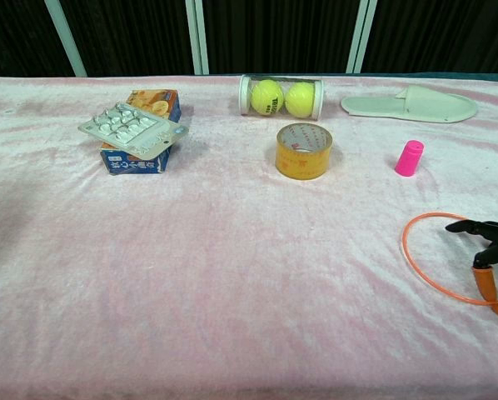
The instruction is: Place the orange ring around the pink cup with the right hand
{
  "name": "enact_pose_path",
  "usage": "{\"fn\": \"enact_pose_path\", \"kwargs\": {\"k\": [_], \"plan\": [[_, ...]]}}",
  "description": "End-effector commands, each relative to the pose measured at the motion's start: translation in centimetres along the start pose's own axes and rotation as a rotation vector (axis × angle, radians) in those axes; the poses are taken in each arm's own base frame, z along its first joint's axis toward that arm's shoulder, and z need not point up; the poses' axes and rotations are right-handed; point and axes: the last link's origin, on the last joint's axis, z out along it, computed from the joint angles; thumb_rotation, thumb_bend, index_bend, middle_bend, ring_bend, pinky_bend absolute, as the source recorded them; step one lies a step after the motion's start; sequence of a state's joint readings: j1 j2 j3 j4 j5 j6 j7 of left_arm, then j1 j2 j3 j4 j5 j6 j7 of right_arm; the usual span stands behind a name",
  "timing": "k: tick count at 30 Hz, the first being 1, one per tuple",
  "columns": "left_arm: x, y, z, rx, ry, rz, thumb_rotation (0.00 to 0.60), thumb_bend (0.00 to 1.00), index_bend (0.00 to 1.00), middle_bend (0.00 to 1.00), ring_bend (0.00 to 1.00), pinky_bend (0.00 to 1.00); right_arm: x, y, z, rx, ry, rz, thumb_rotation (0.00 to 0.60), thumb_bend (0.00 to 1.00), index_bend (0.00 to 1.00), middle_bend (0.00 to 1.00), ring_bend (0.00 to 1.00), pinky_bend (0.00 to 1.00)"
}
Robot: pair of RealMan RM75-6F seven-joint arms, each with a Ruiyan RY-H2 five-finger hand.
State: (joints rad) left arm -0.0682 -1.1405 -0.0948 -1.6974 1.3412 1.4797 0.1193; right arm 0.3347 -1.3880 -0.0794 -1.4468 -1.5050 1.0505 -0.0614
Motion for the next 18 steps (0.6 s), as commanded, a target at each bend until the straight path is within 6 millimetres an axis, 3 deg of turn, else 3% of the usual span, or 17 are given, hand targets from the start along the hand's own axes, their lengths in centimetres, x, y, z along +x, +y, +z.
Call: {"fn": "enact_pose_path", "kwargs": {"k": [1, 18], "plan": [[0.01, -0.01, 0.00, 0.000, 0.000, 0.000, 0.600, 0.34, 0.19, 0.06, 0.00, 0.00, -0.03, -0.02, 0.01, 0.000, -0.001, 0.001, 0.600, 0.36, 0.62, 0.00, 0.01, 0.16], [0.04, 0.00, 0.01, -0.002, 0.001, -0.002, 0.600, 0.34, 0.19, 0.06, 0.00, 0.00, -0.16, -0.22, 0.11, 0.004, -0.001, -0.007, 0.600, 0.36, 0.63, 0.00, 0.01, 0.16]]}}
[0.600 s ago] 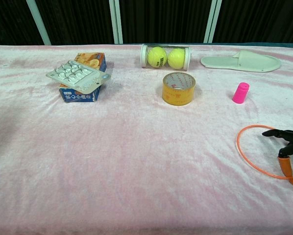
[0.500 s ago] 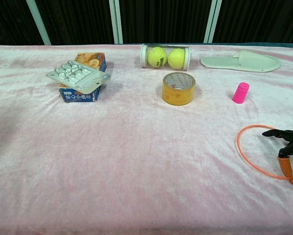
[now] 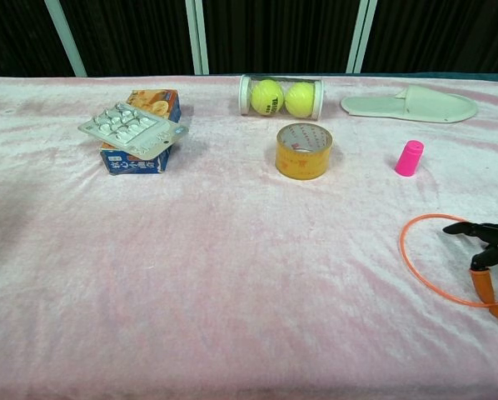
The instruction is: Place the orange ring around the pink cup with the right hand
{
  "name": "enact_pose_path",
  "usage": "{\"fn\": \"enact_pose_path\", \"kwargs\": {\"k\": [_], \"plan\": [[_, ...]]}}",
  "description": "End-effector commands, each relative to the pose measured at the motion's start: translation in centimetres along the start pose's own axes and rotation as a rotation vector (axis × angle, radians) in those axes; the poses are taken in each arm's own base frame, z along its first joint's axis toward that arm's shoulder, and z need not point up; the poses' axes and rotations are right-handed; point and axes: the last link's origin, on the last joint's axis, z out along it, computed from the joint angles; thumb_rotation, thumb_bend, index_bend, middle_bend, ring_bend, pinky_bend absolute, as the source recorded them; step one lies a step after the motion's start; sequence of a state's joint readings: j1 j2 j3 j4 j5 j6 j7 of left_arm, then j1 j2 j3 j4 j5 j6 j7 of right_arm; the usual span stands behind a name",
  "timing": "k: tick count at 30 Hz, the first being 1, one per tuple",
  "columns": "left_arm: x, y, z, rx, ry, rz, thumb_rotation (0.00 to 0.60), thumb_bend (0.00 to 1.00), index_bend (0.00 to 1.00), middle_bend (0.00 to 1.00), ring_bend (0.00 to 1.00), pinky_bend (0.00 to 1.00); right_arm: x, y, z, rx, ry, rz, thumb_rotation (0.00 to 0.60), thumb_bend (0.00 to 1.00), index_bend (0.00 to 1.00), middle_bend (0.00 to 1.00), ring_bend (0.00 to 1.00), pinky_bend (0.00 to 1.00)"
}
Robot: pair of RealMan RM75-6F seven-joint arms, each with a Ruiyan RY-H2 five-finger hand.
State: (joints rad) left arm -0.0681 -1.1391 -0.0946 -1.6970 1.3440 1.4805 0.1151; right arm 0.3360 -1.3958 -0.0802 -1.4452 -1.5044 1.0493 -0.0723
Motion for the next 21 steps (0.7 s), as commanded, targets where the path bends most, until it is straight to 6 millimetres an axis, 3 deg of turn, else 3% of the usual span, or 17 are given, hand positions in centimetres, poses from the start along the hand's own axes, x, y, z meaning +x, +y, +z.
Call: {"fn": "enact_pose_path", "kwargs": {"k": [1, 21], "plan": [[0.0, 0.0, 0.0, 0.001, 0.000, 0.000, 0.600, 0.34, 0.19, 0.06, 0.00, 0.00, 0.0, 0.0, 0.0, -0.001, 0.000, -0.001, 0.600, 0.36, 0.63, 0.00, 0.00, 0.16], [0.0, 0.0, 0.0, 0.002, -0.002, -0.001, 0.600, 0.34, 0.19, 0.06, 0.00, 0.00, 1.2, 0.0, -0.1, 0.003, 0.017, -0.011, 0.600, 0.36, 0.63, 0.00, 0.01, 0.16]]}}
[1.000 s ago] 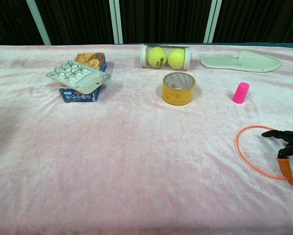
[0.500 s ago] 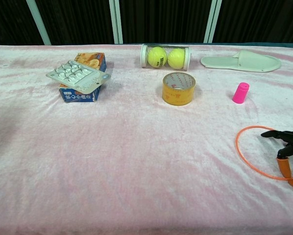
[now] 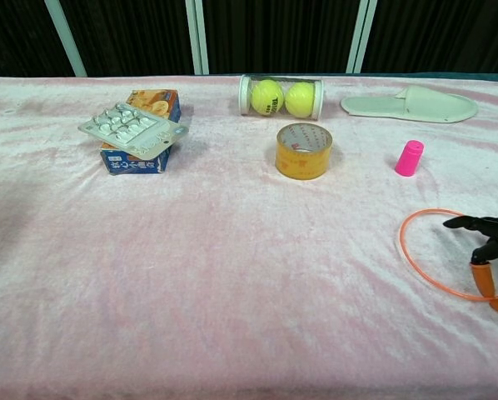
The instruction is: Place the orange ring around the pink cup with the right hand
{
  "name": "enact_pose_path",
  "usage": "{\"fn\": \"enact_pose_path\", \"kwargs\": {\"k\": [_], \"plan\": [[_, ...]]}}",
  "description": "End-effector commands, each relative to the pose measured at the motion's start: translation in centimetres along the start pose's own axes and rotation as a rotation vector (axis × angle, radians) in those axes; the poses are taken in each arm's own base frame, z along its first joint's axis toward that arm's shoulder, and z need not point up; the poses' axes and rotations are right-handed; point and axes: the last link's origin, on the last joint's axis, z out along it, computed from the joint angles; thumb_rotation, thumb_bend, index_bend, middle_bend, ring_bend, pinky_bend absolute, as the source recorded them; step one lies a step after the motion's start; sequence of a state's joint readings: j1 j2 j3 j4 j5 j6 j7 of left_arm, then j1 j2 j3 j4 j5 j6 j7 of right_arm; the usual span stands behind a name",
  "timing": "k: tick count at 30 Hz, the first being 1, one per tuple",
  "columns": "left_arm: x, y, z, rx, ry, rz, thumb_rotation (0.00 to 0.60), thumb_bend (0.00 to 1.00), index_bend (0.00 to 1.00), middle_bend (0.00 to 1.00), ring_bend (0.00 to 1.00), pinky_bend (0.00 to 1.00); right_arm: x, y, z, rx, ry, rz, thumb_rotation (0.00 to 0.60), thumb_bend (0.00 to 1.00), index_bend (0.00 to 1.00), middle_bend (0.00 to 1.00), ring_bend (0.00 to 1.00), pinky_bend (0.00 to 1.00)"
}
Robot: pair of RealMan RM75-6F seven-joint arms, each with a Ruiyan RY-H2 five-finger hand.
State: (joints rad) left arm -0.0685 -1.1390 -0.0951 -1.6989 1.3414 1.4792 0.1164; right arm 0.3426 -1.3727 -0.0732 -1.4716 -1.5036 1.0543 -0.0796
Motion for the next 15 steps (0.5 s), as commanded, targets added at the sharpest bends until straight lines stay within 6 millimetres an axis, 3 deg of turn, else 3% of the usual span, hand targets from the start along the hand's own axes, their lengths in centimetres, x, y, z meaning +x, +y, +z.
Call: {"fn": "enact_pose_path", "kwargs": {"k": [1, 10, 15], "plan": [[0.0, 0.0, 0.0, 0.000, -0.001, 0.000, 0.600, 0.34, 0.19, 0.06, 0.00, 0.00, 0.5, 0.1, -0.1, 0.000, 0.006, -0.008, 0.600, 0.36, 0.63, 0.00, 0.01, 0.16], [0.0, 0.0, 0.0, -0.001, -0.001, -0.001, 0.600, 0.34, 0.19, 0.06, 0.00, 0.00, 2.7, 0.2, 0.0, 0.000, 0.021, -0.023, 0.600, 0.36, 0.63, 0.00, 0.01, 0.16], [0.0, 0.0, 0.0, 0.000, -0.001, -0.002, 0.600, 0.34, 0.19, 0.06, 0.00, 0.00, 5.3, 0.3, 0.7, 0.001, 0.058, -0.034, 0.600, 0.36, 0.63, 0.00, 0.01, 0.16]]}}
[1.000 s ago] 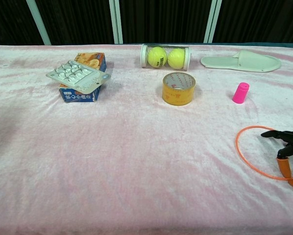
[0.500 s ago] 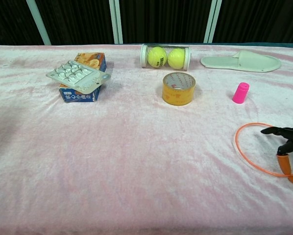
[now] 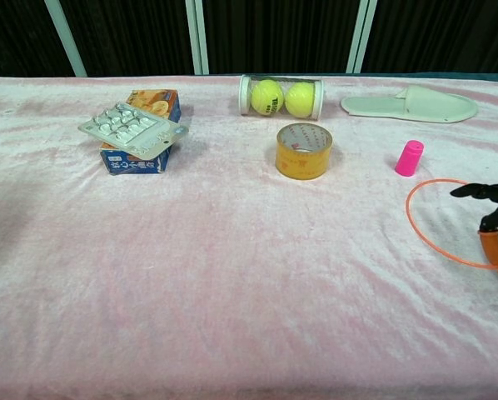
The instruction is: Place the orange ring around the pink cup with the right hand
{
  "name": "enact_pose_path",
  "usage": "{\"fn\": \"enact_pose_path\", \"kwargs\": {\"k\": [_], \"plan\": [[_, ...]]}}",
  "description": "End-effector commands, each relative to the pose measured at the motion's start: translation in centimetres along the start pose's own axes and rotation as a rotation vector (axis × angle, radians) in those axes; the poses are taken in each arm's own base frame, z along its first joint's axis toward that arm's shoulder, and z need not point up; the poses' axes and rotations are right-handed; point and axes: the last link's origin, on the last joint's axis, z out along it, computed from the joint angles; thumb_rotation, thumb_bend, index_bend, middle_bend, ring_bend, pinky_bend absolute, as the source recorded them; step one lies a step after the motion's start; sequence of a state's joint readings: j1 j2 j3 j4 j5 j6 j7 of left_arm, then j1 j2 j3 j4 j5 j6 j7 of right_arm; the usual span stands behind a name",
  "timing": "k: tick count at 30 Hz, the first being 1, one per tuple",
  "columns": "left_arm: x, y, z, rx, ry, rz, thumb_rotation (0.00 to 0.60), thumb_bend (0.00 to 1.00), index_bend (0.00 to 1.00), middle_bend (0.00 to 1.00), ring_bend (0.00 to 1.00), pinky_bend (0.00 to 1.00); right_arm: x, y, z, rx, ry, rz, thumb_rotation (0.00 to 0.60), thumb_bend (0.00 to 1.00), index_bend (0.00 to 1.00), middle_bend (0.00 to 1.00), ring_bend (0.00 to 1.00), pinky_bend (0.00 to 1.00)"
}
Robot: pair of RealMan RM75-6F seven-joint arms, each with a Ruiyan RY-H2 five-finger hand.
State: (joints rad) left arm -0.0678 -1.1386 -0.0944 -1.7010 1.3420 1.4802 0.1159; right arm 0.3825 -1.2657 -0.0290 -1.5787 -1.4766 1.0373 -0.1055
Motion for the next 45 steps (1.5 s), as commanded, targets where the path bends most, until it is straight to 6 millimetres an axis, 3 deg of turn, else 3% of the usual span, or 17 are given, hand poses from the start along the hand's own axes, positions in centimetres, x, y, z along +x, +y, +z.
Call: {"fn": "enact_pose_path", "kwargs": {"k": [1, 12, 18, 26, 37, 45], "plan": [[0.0, 0.0, 0.0, 0.001, 0.000, 0.000, 0.600, 0.34, 0.19, 0.06, 0.00, 0.00, 1.9, 0.2, 0.8, -0.001, 0.026, -0.013, 0.600, 0.36, 0.63, 0.00, 0.01, 0.16], [0.0, 0.0, 0.1, 0.002, -0.001, -0.002, 0.600, 0.34, 0.19, 0.06, 0.00, 0.00, 8.1, 1.7, 5.1, -0.056, 0.065, 0.002, 0.600, 0.36, 0.63, 0.00, 0.01, 0.16], [0.1, -0.1, 0.2, 0.007, 0.000, -0.003, 0.600, 0.34, 0.19, 0.06, 0.00, 0.00, 9.9, 2.5, 7.5, -0.094, 0.040, 0.004, 0.600, 0.36, 0.63, 0.00, 0.01, 0.16], [0.0, -0.2, 0.4, 0.009, -0.001, -0.002, 0.600, 0.34, 0.19, 0.06, 0.00, 0.00, 9.6, 2.4, 9.9, -0.111, -0.025, 0.000, 0.600, 0.36, 0.63, 0.00, 0.01, 0.16], [0.1, -0.2, 0.4, 0.009, 0.001, -0.004, 0.600, 0.34, 0.19, 0.06, 0.00, 0.00, 7.2, 2.0, 12.5, -0.129, -0.077, 0.022, 0.600, 0.34, 0.62, 0.00, 0.01, 0.16], [0.1, -0.2, 0.5, 0.009, 0.001, -0.006, 0.600, 0.34, 0.19, 0.06, 0.00, 0.00, 6.3, 2.5, 13.0, -0.156, -0.106, 0.020, 0.600, 0.32, 0.41, 0.00, 0.00, 0.16]]}}
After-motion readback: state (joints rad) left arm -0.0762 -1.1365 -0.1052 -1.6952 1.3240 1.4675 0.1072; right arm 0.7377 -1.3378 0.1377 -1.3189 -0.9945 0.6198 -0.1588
